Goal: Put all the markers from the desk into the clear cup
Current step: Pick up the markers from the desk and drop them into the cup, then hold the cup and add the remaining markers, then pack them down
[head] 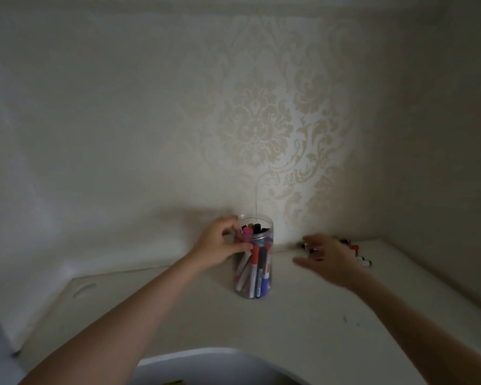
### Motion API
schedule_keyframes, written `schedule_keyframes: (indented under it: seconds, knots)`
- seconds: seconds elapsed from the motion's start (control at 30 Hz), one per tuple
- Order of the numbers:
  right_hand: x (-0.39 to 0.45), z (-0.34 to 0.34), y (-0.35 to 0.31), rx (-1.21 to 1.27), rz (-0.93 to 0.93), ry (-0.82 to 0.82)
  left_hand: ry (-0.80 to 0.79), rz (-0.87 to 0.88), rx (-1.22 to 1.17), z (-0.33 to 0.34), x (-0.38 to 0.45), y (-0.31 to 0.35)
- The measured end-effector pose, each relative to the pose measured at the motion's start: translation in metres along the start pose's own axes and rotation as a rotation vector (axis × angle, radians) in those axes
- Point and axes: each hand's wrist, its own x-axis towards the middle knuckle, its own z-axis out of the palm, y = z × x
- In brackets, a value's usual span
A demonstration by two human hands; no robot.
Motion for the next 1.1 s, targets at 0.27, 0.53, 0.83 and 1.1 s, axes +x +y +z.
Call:
schedule_keyframes:
  seconds: [0.27, 0.53, 0.83, 1.1]
  knots:
    - [-0.008, 0.042, 0.006, 0.248, 0.023, 0.03, -0.169, -0.141, -0.055, 0.041, 0.0, 0.063]
    - [-0.005, 0.034, 0.017, 0.24, -0.052, -0.003, -0.425, 0.101, 0.213, 0.033, 0.028, 0.082]
    - [0.003, 0.027, 0.022, 0.228, -0.062, -0.069, -0.345, 0.022, 0.619, 0.024, 0.062, 0.078]
    - [0.008, 0.026, 0.03, 0.259, -0.087, -0.105, -0.566, 0.093, 0.626, 0.039, 0.056, 0.085]
